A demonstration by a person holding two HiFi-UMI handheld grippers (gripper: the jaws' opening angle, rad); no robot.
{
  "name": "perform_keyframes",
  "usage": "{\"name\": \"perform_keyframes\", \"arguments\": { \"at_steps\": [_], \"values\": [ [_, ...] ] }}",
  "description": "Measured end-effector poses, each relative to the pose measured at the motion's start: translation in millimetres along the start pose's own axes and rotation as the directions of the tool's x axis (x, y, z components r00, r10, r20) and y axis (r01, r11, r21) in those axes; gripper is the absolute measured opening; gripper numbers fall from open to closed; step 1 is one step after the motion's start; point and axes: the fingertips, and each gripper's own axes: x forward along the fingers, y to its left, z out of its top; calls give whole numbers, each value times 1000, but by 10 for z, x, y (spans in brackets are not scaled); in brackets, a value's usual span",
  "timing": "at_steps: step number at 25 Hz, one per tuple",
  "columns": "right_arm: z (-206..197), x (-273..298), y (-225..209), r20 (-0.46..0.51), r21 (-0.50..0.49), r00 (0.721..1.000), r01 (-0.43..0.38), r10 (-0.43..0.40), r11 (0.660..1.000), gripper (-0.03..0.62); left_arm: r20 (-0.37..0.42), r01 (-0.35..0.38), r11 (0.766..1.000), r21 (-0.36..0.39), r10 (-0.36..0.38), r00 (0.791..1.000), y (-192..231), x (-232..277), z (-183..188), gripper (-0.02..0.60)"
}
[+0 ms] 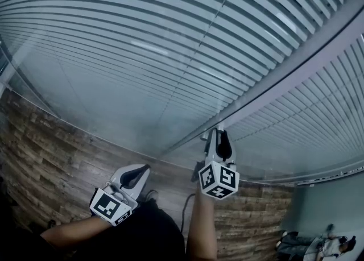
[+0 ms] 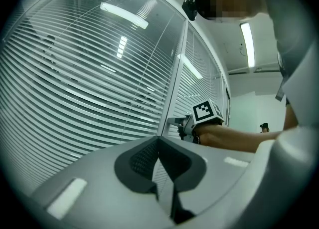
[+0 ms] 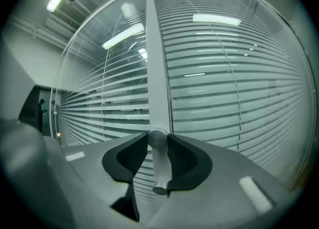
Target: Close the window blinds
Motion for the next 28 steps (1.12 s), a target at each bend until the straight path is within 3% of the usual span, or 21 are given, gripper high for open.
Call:
{"name": "perform_keyframes", "arguments": {
  "at_steps": [5, 11, 15, 21, 23, 28],
  "values": [
    [24, 44, -65, -34, -219, 999, 22, -30, 975, 129, -8, 2, 1000, 4, -2, 1000, -30, 99, 27, -2],
    [74, 27, -73, -55, -470, 996, 39, -73, 882, 127, -9, -2, 1000, 9, 2, 1000, -85, 125, 76, -2],
    [50, 72, -67, -66, -580, 993, 43, -99, 814, 127, -12, -7, 1000, 3, 7, 1000, -49, 139, 58, -2],
    [9, 31, -35, -64, -669, 990, 47, -121, 742, 127, -16, -5, 1000, -6, 4, 1000, -51, 66, -8, -2],
    [0, 32, -8, -63, -654, 992, 39, -106, 755, 129, -17, -6, 1000, -9, 6, 1000, -39, 41, -28, -2],
    [-23, 0, 23, -46, -502, 997, 31, -63, 865, 138, -4, -5, 1000, -10, 5, 1000, -2, -4, -31, -2]
  ]
}}
